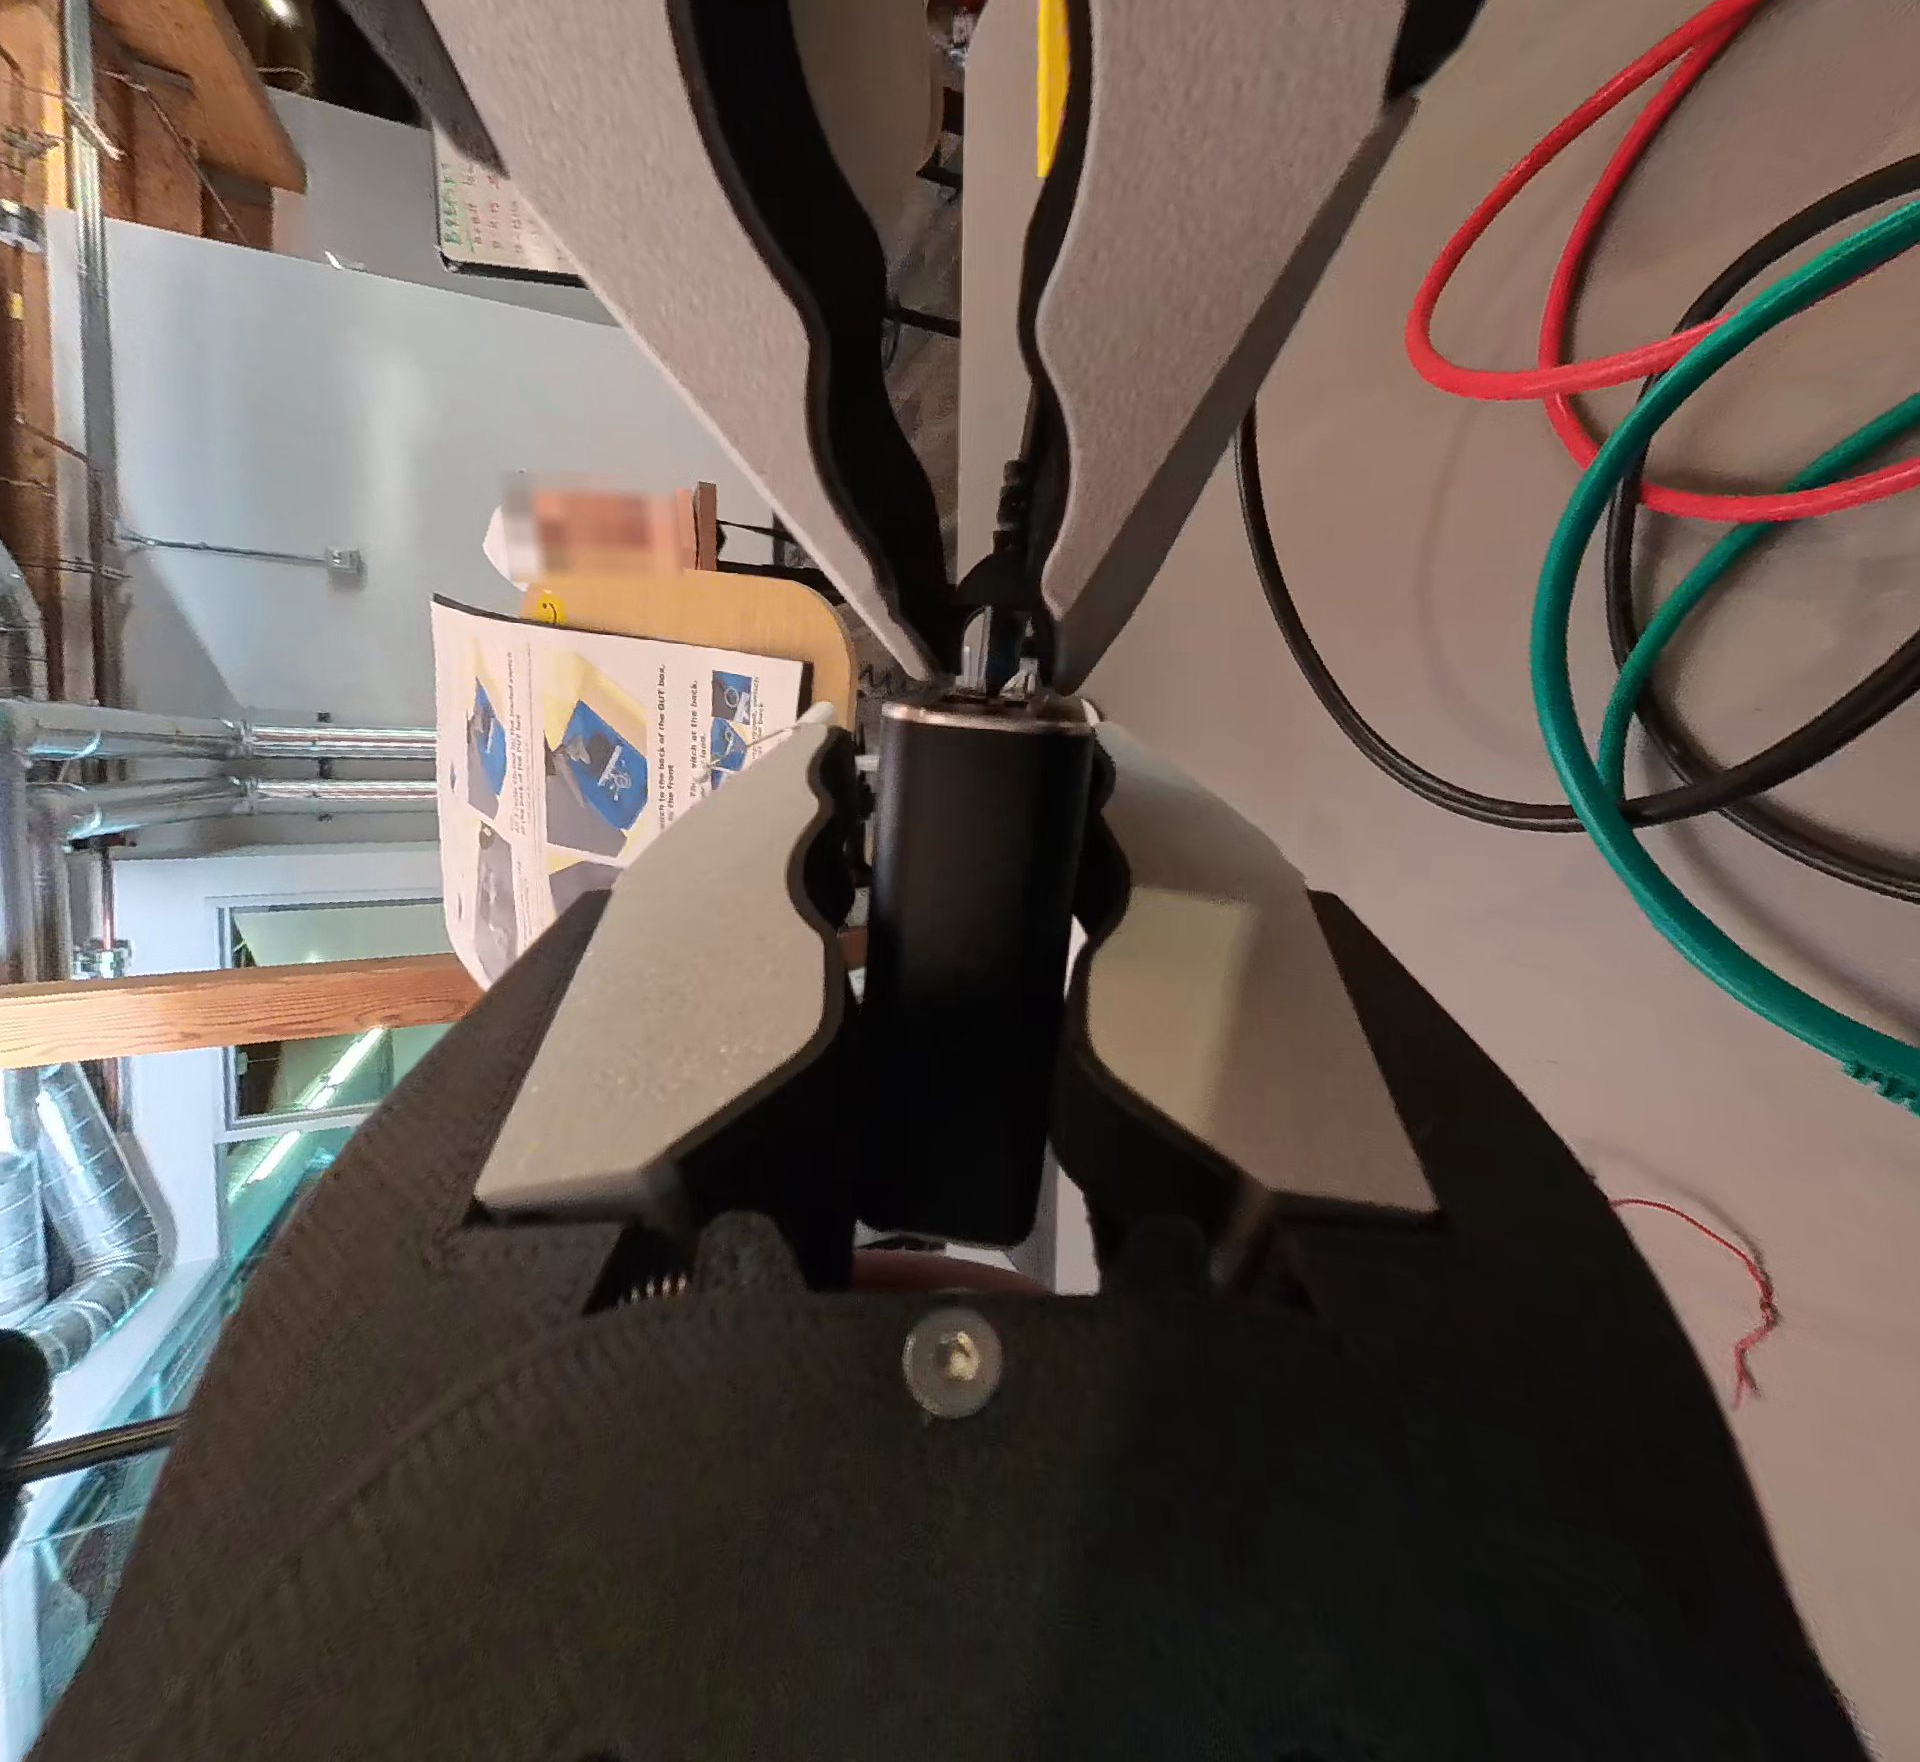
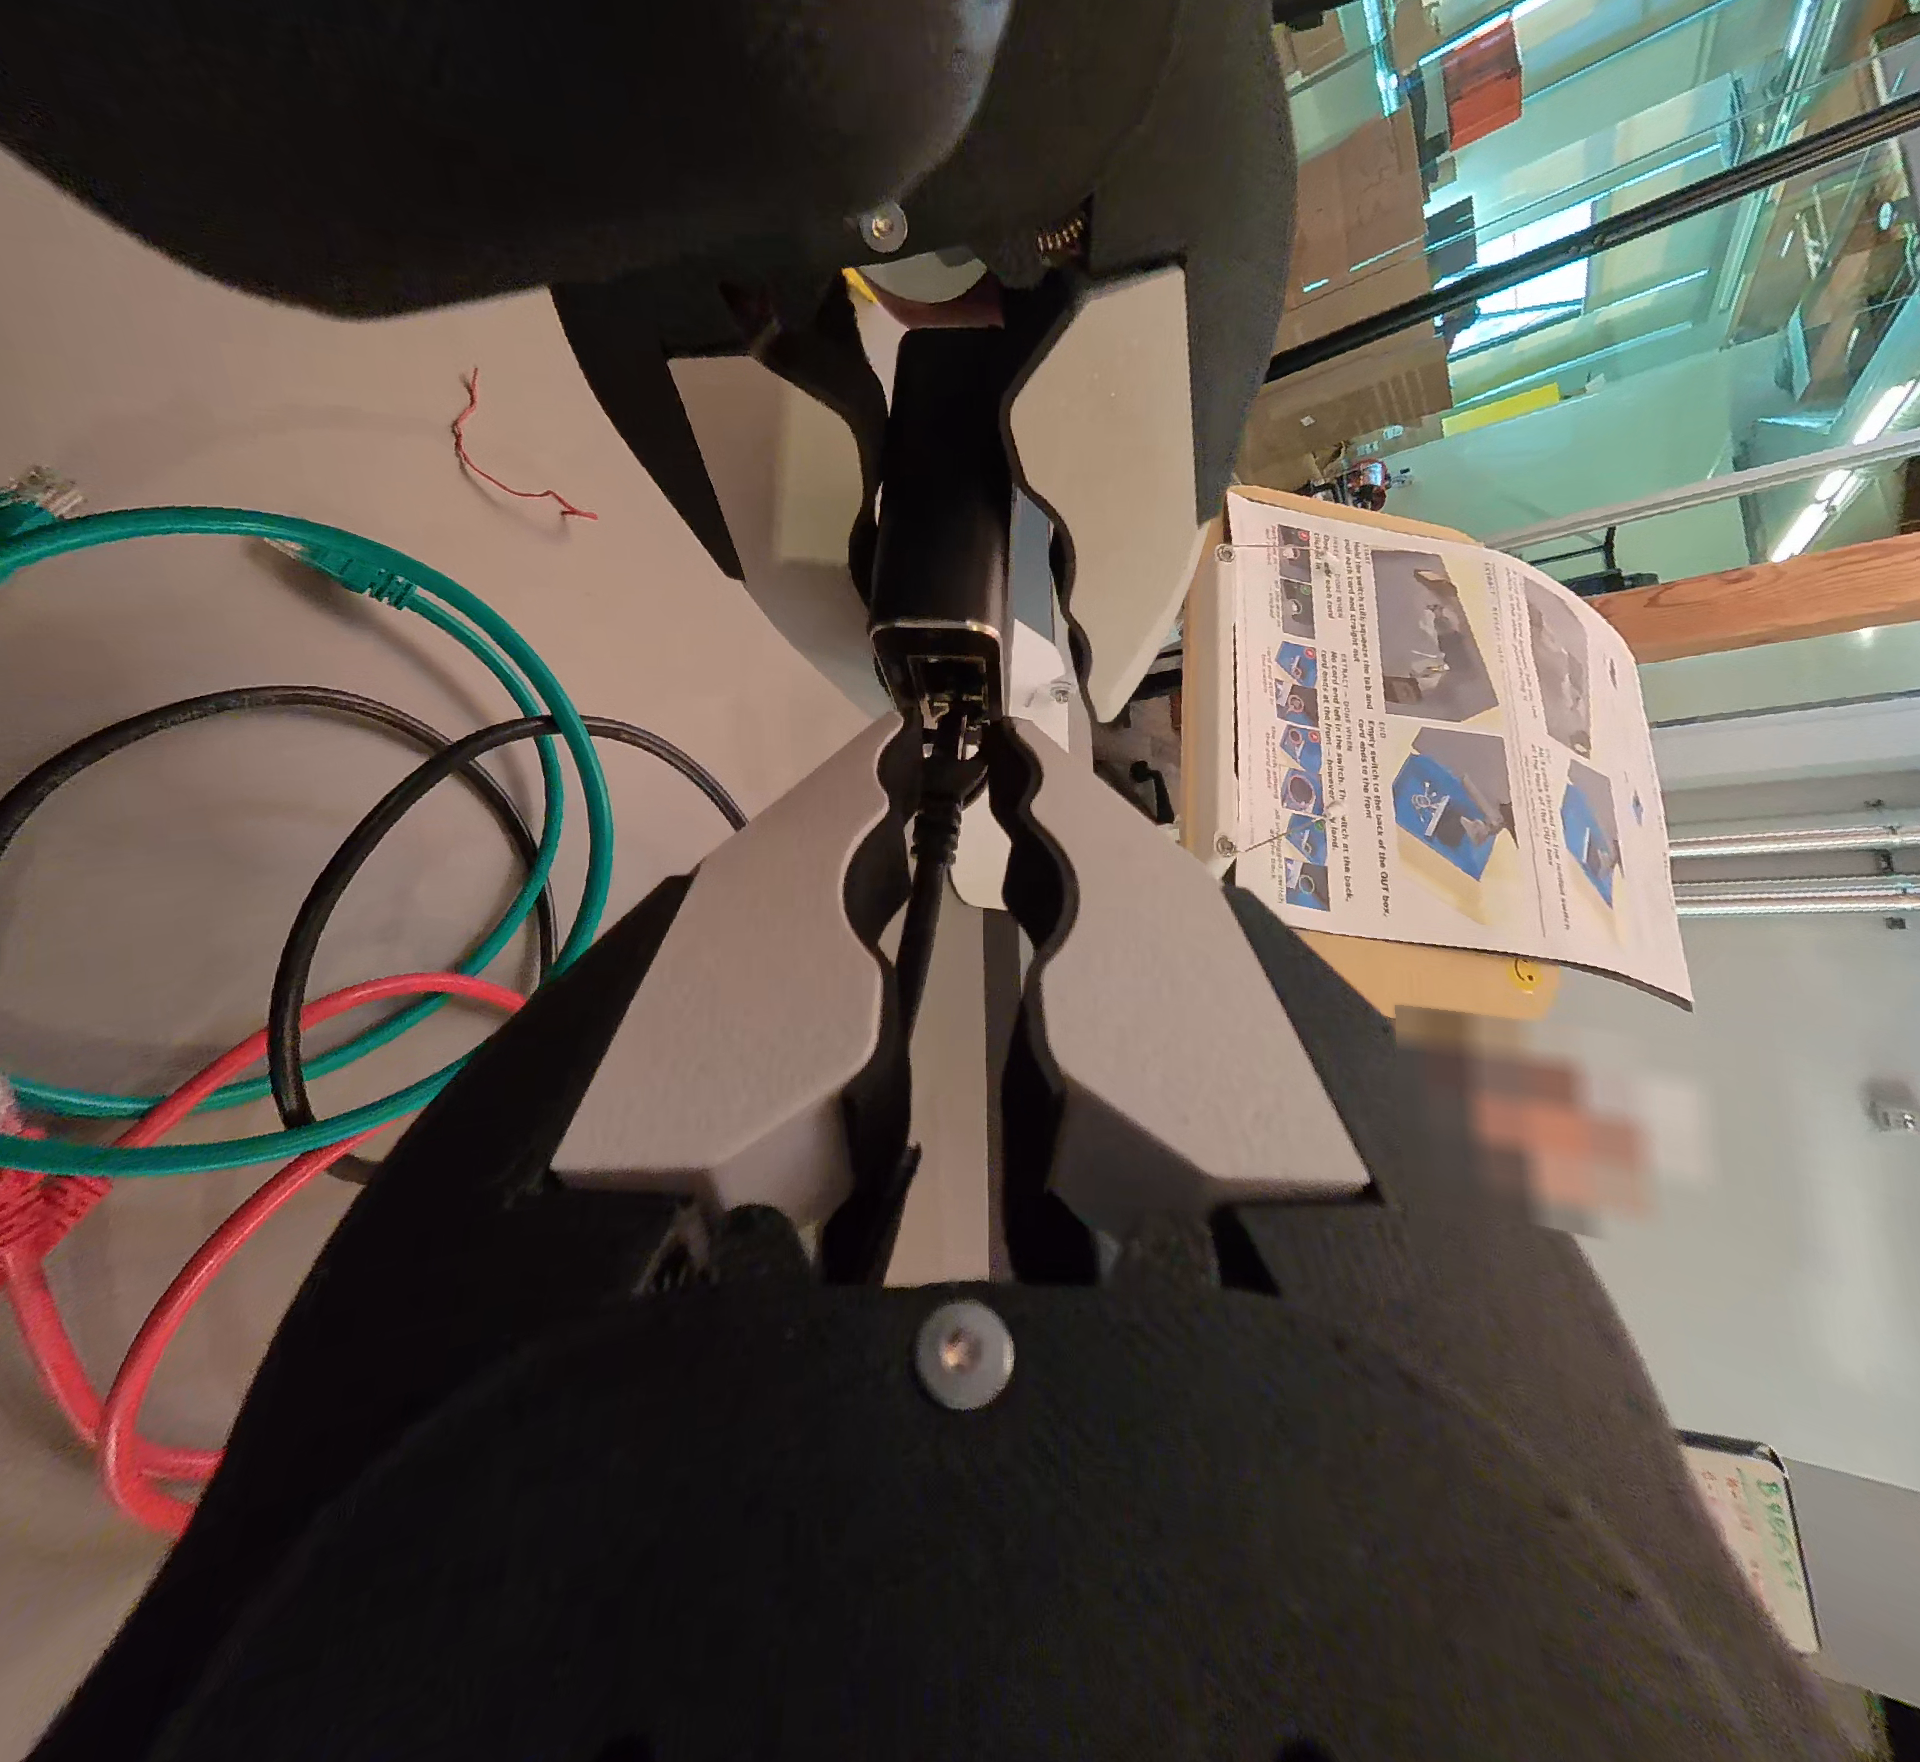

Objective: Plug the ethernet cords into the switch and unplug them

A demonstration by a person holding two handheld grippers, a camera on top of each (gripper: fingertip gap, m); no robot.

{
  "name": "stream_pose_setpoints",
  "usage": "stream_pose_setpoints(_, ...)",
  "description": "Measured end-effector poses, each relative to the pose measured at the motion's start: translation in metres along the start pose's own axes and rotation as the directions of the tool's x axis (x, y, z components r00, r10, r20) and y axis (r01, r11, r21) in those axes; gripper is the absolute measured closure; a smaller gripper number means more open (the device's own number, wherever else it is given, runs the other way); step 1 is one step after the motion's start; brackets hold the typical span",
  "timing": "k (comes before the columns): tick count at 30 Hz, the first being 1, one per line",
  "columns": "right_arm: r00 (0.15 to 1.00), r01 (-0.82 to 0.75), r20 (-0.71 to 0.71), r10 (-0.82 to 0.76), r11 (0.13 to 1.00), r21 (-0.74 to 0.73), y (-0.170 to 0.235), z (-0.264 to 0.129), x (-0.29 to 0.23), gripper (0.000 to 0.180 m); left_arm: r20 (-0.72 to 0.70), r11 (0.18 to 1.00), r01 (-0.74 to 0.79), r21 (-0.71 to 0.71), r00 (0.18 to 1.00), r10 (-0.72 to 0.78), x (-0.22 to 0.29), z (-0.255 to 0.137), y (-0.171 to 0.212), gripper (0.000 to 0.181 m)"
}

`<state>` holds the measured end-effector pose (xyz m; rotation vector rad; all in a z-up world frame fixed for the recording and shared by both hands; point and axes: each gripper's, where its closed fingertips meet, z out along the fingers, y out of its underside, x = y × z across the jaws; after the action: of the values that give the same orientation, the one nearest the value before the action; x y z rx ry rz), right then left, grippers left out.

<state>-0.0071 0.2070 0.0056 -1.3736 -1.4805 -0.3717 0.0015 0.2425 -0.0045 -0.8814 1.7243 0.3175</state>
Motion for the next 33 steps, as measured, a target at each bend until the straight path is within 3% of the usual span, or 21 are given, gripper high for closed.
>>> stream_pose_setpoints(12, 0.996, 0.043, 0.087, -0.035, 0.995, -0.089, 0.005, -0.003, -0.013, 0.172, -0.018, 0.998, -0.061, -0.013, 0.998, 0.061, 0.009, 0.002, -0.004, 0.141)
stream_pose_setpoints(19, 0.994, 0.03, 0.111, -0.022, 0.997, -0.065, 0.004, -0.013, -0.012, 0.171, -0.074, 0.998, 0.009, 0.055, 0.997, -0.005, 0.012, 0.001, -0.013, 0.141)
stream_pose_setpoints(33, 0.996, 0.003, 0.091, -0.002, 1.0, -0.015, -0.002, -0.024, -0.006, 0.172, -0.016, 0.999, 0.014, 0.034, 1.0, -0.013, 0.001, 0.002, -0.01, 0.143)
